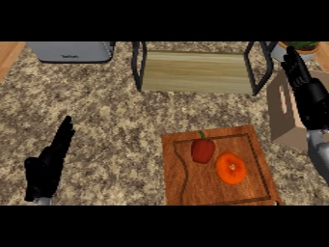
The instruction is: Pick the squash from the cutting board and place it in the cardboard box
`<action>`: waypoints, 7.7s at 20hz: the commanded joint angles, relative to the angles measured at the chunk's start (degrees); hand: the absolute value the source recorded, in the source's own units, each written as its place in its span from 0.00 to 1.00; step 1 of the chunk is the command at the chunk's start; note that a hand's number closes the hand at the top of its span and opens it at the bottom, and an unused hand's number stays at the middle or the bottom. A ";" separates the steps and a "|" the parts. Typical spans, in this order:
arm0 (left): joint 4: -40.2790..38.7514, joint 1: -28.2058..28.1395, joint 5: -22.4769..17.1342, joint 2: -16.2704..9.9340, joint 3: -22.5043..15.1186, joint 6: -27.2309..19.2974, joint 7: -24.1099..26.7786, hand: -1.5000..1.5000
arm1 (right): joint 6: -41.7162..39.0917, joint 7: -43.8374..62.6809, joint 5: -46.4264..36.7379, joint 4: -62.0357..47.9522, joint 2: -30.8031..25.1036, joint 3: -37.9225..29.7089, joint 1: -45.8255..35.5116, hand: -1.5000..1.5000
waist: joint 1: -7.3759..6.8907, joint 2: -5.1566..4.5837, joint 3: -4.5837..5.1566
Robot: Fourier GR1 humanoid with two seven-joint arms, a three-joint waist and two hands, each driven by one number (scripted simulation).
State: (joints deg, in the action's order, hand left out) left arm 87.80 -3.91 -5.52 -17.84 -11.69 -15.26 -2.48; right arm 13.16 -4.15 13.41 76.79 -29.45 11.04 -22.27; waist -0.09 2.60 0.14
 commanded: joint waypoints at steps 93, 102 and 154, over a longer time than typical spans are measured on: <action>0.21 15.31 5.16 -4.07 7.44 23.97 7.17 0.50 | -33.29 71.03 -60.46 19.57 13.94 23.05 10.88 0.00 | 0.03 -2.57 -0.12; 1.90 15.20 8.25 -0.90 8.78 23.93 6.08 0.50 | -27.17 58.14 -72.60 16.76 13.24 24.89 13.09 1.00 | 0.05 -2.55 -0.14; 1.01 17.28 10.49 2.95 7.38 25.02 6.97 0.50 | -27.40 -27.03 -25.12 -10.81 -38.51 -6.64 5.89 1.00 | -3.49 -3.53 -0.23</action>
State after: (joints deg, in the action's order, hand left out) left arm 88.07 14.11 4.22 -16.75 -3.21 10.89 4.20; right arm -9.55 -26.50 -7.56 75.30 -66.58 1.23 -12.59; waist -2.88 -0.84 -0.07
